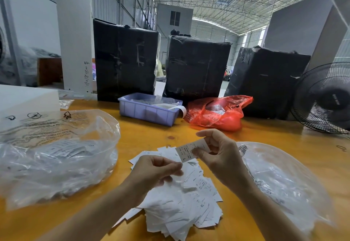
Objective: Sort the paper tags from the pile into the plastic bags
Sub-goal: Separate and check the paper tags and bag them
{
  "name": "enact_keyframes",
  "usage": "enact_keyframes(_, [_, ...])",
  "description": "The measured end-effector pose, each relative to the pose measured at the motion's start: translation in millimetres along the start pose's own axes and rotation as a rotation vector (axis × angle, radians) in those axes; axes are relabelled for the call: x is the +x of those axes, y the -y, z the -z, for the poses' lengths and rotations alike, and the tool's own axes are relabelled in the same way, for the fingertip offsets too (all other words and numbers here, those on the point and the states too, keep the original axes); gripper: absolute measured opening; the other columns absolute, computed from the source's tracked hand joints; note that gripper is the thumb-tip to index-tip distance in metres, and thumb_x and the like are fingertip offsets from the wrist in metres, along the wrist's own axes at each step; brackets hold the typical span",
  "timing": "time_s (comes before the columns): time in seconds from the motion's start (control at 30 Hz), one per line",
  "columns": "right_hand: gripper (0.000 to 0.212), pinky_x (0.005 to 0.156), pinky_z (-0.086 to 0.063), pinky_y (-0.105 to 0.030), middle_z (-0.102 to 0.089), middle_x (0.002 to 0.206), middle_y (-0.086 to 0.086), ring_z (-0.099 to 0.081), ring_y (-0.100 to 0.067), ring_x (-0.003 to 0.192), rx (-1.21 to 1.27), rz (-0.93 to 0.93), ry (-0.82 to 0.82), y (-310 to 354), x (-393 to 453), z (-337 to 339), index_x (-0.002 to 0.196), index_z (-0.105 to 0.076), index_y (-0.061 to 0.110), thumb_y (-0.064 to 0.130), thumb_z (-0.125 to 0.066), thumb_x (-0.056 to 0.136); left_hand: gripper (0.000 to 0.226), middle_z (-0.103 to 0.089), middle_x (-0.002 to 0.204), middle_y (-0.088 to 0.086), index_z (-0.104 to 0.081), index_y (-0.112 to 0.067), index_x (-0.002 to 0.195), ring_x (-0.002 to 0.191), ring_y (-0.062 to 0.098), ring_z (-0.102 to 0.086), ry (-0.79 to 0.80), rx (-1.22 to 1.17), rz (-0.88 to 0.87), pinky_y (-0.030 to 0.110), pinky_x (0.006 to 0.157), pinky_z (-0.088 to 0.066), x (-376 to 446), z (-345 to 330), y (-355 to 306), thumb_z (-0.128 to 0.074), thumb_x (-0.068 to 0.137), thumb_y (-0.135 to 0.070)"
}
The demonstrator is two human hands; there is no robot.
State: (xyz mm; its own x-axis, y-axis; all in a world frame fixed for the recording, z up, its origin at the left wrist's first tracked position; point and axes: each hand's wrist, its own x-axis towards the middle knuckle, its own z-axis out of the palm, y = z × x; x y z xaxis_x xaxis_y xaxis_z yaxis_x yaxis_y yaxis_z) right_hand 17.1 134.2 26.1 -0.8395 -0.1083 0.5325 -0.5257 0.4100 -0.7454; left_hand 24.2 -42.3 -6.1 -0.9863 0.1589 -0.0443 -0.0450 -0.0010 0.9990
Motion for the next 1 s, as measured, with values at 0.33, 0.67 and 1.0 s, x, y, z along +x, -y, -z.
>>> enact_keyframes(0.33, [0.036, 0.073, -0.058, -0.034, -0.069, 0.084, -0.008, -0.068, -0.016, 0.084, 0.063, 0.0, -0.011, 2.3, -0.4, -0.6, 0.095, -0.059, 0.026, -0.001, -0.074, 0.077, 0.036, -0.072, 0.077, 0.006, -0.078, -0.008, 0.079, 0.055, 0.0, -0.058, -0.015, 0.016, 0.037, 0.018, 0.058, -0.041, -2.1, -0.7, -1.6, -0.079, 0.052, -0.033])
enact_keyframes(0.67, [0.035, 0.074, -0.058, -0.034, -0.069, 0.083, -0.004, -0.068, -0.015, 0.081, 0.046, -0.039, 0.036, 1.2, -0.9, -2.3, 0.097, -0.059, 0.025, -0.001, -0.073, 0.078, 0.006, -0.071, 0.071, 0.002, -0.078, -0.012, 0.072, 0.053, 0.001, -0.058, -0.005, -0.001, 0.056, 0.014, 0.052, -0.041, 1.4, 0.2, 0.0, -0.079, 0.069, -0.018])
enact_keyframes(1.0, [0.031, 0.069, -0.058, -0.024, -0.068, 0.086, -0.003, -0.069, -0.011, 0.083, 0.098, -0.014, -0.047, -1.2, -0.1, -1.6, 0.093, -0.06, 0.024, -0.001, -0.072, 0.079, 0.003, -0.071, 0.07, -0.001, -0.078, -0.016, 0.071, 0.053, 0.0, -0.057, -0.011, -0.027, 0.069, 0.013, 0.052, -0.042, 1.8, 1.0, 0.2, -0.08, 0.068, -0.015])
